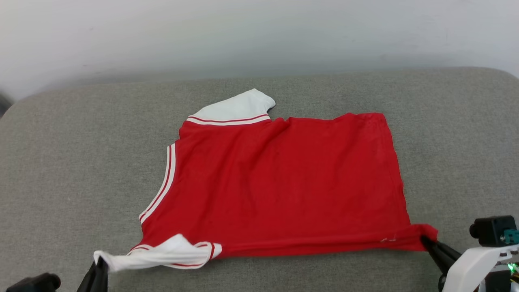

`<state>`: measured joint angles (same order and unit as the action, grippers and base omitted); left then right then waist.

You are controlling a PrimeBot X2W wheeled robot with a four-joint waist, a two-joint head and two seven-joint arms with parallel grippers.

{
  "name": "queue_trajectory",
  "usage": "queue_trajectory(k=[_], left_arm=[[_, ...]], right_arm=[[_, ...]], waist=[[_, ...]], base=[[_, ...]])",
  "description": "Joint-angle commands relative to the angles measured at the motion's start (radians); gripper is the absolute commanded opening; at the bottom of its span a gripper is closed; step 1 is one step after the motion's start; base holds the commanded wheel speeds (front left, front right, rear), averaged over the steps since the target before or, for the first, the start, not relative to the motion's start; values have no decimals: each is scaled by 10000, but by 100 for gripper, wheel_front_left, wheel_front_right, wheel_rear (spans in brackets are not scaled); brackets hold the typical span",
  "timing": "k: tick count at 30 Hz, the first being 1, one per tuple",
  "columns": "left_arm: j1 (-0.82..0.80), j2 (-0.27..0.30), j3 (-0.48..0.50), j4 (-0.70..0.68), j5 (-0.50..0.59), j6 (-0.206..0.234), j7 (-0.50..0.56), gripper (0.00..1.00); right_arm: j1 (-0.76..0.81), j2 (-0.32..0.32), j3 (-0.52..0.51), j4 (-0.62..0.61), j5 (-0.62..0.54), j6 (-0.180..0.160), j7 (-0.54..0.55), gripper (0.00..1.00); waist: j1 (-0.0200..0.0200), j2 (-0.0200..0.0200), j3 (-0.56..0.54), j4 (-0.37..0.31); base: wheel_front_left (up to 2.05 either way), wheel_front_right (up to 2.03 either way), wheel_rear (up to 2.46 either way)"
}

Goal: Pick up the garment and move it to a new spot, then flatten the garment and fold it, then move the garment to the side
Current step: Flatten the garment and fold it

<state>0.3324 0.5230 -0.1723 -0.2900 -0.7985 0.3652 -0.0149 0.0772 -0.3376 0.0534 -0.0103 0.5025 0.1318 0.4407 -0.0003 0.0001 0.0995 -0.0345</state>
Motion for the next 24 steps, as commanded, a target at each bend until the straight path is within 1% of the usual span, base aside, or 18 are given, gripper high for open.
queue_trajectory(k=[1, 2, 3, 5, 8, 13, 19, 20, 21, 22, 23, 24], left_arm=[[-180, 49, 48, -36, 34, 58, 44, 0], [-1120, 118, -252, -5, 157, -254, 205, 0], [-1439, 90, -321, 82, 198, -370, 206, 0], [-2040, 30, -476, 436, 214, -590, 254, 0], [-3148, -23, -659, 1065, 232, -1071, 258, 0], [-4698, 13, -803, 2268, 362, -1767, 91, 0], [-5915, -296, -1035, 3796, 199, -2472, -67, 0], [-6038, -358, -1113, 4075, 161, -2608, -7, 0], [-6132, -431, -1196, 4319, 121, -2719, -6, 0], [-6244, -508, -1246, 4597, 64, -2835, -13, 16], [-6357, -556, -1284, 4806, 43, -2935, -77, 43], [-6448, -599, -1287, 5011, 28, -3006, -133, 78]], right_arm=[[6, 57, -137, -139, -127, -21, 89, 0], [-602, 390, -504, -491, -481, -19, 607, 0], [-808, 469, -526, -465, -544, -18, 725, 0], [-1284, 458, -441, -282, -761, -18, 824, 0], [-2170, 403, -238, 126, -938, -18, 880, 0], [-3574, 444, 231, 1140, -934, -16, 735, 0], [-4640, 450, 826, 2334, -1035, -15, 249, 0], [-4747, 443, 932, 2489, -1070, -15, 72, 18], [-4817, 428, 1044, 2676, -1097, -16, -90, 60], [-4862, 461, 1165, 2857, -1008, -15, -231, 100], [-4907, 480, 1274, 3003, -913, -15, -385, 100], [-4946, 438, 1378, 3109, -875, -18, -603, 100]], waist=[[3, -1, 14, -12], [3, -1, 209, -39], [3, -1, 319, -59], [3, -1, 546, -87], [3, -1, 1093, -103], [3, -1, 1959, -176], [3, -1, 2609, -209], [3, -1, 2660, -210], [3, -1, 2684, -216], [3, -1, 2697, -223], [3, -1, 2693, -228], [3, -1, 2674, -232]], base=[[0, 0, 0], [0, 0, 0], [0, 0, 0], [0, 0, 0], [0, 0, 0], [0, 0, 0], [0, 0, 0], [0, 0, 0], [0, 0, 0], [0, 0, 0], [0, 0, 0], [0, 0, 0]])
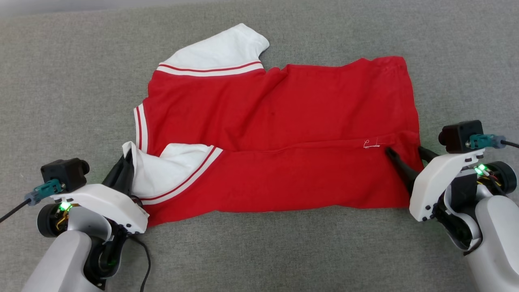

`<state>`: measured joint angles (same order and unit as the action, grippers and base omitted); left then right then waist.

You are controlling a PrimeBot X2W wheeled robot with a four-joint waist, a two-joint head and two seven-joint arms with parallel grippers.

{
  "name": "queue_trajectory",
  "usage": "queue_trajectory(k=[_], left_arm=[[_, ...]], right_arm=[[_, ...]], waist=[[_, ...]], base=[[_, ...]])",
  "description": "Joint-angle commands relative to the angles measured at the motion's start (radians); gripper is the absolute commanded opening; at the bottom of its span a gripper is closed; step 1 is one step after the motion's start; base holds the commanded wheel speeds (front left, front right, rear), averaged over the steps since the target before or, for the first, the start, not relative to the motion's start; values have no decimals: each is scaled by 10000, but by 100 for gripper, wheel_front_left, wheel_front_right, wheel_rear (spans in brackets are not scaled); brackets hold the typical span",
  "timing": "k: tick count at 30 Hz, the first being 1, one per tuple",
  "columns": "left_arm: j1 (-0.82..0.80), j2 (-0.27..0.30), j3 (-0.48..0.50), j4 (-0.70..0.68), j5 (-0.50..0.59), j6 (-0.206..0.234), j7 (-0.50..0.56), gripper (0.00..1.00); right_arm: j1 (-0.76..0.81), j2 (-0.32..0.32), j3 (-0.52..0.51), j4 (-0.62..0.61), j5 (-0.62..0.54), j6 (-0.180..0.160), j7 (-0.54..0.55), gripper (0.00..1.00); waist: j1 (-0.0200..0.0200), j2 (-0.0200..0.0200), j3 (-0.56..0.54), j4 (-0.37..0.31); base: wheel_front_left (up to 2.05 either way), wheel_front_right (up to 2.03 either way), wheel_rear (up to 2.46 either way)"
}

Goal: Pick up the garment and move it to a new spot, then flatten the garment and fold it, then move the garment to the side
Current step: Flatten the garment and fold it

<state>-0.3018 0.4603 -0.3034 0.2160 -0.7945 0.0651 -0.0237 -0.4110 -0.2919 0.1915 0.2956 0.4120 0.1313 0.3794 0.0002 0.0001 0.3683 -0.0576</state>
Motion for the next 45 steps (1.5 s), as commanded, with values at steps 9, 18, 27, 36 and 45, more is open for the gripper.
queue_trajectory(k=[9, 18, 27, 36, 45], left_arm=[[145, 222, 262, 690, -285, -194, -177, 100], [697, 1360, 280, -367, -910, 49, 2037, 100], [1274, 2867, -223, -1512, -1666, 445, 5533, 100], [1436, 2661, -483, -1226, -1953, 549, 6039, 100], [981, 1744, -1322, 40, -2192, -5, 6645, 0]], right_arm=[[565, -11, 23, -47, 81, -9, -2789, 100], [1936, 642, -957, -1610, -1193, -9, -4113, 100], [2747, 1174, -1159, -3081, -1920, -9, -3562, 100], [2833, 1421, -1300, -3362, -1906, -9, -3406, 100], [2481, 1061, -1409, -3535, -1600, -9, -2848, 100]], waist=[[-2, -1, -1096, -60], [-2, -1, -2399, -259], [-2, -1, -2355, -1012], [-2, -1, -1706, -1439], [-2, -1, -1344, -1421]], base=[[0, 0, 0], [0, 0, 0], [0, 0, 0], [0, 0, 0], [0, 0, 0]])
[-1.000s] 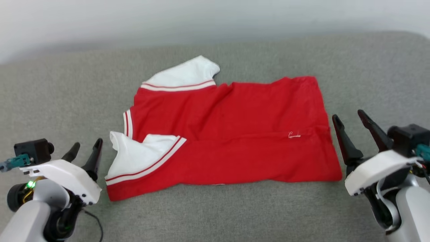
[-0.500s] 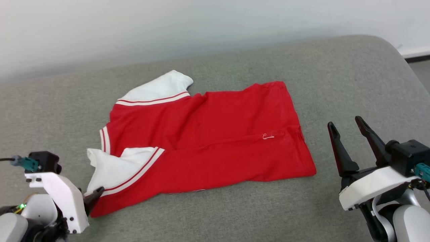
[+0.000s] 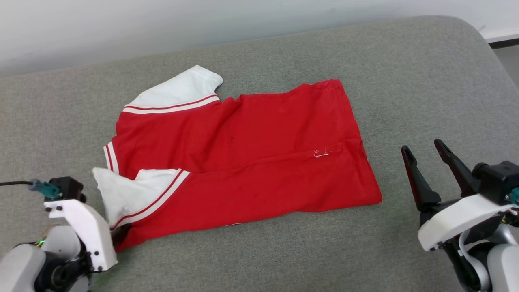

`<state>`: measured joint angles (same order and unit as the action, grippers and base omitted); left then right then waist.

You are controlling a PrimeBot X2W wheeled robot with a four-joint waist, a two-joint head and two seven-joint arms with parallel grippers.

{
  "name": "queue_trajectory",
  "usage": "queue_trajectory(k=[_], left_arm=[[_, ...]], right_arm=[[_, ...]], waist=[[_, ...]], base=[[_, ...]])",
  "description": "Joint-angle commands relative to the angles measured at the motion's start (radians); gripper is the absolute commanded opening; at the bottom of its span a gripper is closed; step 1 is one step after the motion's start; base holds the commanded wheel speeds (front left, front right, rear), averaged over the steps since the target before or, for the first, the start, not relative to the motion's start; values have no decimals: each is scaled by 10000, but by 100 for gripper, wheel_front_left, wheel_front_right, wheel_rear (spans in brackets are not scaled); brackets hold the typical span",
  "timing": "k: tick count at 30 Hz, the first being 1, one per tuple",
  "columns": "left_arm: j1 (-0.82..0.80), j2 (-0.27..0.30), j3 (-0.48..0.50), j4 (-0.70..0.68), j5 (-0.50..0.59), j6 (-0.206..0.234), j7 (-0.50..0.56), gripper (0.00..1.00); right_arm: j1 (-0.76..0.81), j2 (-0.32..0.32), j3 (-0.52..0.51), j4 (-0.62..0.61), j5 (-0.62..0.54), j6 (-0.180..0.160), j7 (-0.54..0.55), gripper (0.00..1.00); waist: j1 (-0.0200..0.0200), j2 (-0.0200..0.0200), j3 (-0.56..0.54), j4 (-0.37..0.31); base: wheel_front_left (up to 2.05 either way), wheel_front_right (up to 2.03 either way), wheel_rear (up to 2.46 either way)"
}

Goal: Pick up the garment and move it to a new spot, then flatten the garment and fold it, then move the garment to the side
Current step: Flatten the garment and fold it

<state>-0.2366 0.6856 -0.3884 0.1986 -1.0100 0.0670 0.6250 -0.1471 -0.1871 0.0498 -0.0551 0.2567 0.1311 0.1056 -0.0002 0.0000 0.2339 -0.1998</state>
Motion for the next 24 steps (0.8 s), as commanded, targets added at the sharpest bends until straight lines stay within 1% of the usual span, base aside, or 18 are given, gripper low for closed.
queue_trajectory(k=[1, 5, 10, 13, 15, 18, 24], left_arm=[[278, -568, -492, 275, -23, -89, 87, 0], [-134, -594, -441, 397, 184, -278, -242, 0], [-704, -563, -277, 294, 273, -391, -479, 0], [-951, -470, -195, 48, 318, -470, -534, 0], [-1107, -430, -228, -167, 412, -460, -522, 0], [-1382, -382, -245, -595, 549, -429, -491, 0], [-1676, -428, -369, -1105, 748, -335, -432, 0]], right_arm=[[-150, -74, -22, -11, 58, -7, 97, 100], [-202, -472, -232, 92, 756, -7, 1360, 100], [-350, -931, -488, 539, 1552, -7, 3832, 100], [-657, -1020, -425, 995, 2012, -6, 5281, 100], [-955, -966, -341, 1326, 2270, -6, 6060, 100], [-1463, -813, -126, 1840, 2376, -7, 6824, 100], [-2076, -475, 188, 3072, 2472, -7, 7616, 100]], waist=[[2, 0, 0, 33], [2, 0, -50, 246], [2, 0, -38, 624], [2, 0, 102, 812], [2, 0, 257, 946], [2, 0, 541, 1161], [2, 0, 959, 1492]], base=[[0, 0, 0], [0, 0, 0], [0, 0, 0], [0, 0, 0], [0, 0, 0], [0, 0, 0], [0, 0, 0]])
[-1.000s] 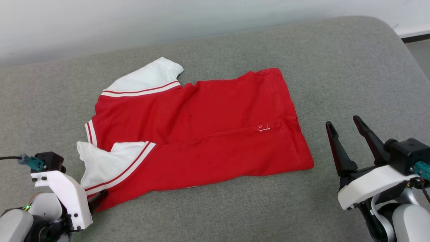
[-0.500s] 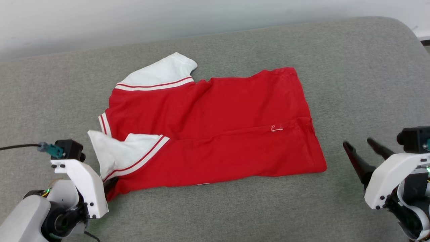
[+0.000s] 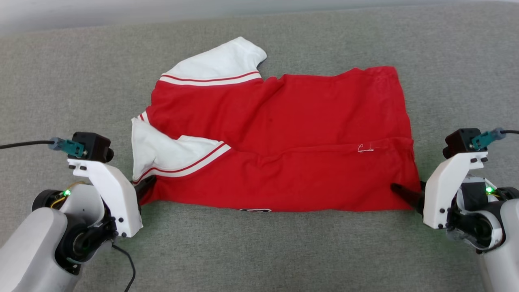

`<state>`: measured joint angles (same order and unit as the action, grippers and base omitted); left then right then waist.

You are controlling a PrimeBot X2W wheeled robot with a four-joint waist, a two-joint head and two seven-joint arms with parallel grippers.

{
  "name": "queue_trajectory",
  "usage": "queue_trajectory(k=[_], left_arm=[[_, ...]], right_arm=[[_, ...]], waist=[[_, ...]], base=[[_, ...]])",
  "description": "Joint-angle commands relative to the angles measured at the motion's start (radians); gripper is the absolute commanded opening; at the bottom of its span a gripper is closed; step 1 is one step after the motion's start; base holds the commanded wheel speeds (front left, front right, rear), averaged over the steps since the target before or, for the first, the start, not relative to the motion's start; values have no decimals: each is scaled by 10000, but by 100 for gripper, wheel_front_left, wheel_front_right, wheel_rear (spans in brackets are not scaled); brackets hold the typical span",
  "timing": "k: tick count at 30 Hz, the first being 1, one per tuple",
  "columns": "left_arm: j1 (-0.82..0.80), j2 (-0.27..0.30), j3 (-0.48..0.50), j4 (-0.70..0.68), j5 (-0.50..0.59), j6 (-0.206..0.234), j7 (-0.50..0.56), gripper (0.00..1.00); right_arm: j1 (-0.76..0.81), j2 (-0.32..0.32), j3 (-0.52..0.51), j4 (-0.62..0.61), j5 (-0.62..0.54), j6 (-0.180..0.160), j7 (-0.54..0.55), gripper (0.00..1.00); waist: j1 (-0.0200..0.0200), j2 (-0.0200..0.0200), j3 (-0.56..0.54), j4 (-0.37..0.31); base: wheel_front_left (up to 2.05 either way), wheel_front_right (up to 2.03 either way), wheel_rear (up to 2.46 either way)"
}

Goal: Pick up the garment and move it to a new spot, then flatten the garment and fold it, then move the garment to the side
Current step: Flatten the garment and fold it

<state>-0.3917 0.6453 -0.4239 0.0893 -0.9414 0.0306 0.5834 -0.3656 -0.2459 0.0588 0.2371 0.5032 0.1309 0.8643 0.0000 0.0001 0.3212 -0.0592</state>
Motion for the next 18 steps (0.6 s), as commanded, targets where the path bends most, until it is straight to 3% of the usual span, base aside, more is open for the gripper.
queue_trajectory(k=[1, 3, 10, 18], left_arm=[[-95, -43, -37, -55, 69, 40, -15, 0], [-75, -57, -51, -109, 73, 51, -36, 0], [225, -100, -56, -107, -35, 142, -69, 0], [975, -36, -23, -207, -218, 255, -242, 0]], right_arm=[[105, 156, 166, 340, 21, -4, 128, 84], [33, 238, 331, 582, 113, -4, 229, 0], [-158, -145, 609, 416, 192, -4, -109, 0], [-15, -670, 1211, -469, 176, -4, -358, 0]], waist=[[0, -1, 117, 116], [0, -1, 179, 131], [0, -1, -192, 34], [0, -1, -1487, -75]], base=[[0, 0, 0], [0, 0, 0], [0, 0, 0], [0, 0, 0]])
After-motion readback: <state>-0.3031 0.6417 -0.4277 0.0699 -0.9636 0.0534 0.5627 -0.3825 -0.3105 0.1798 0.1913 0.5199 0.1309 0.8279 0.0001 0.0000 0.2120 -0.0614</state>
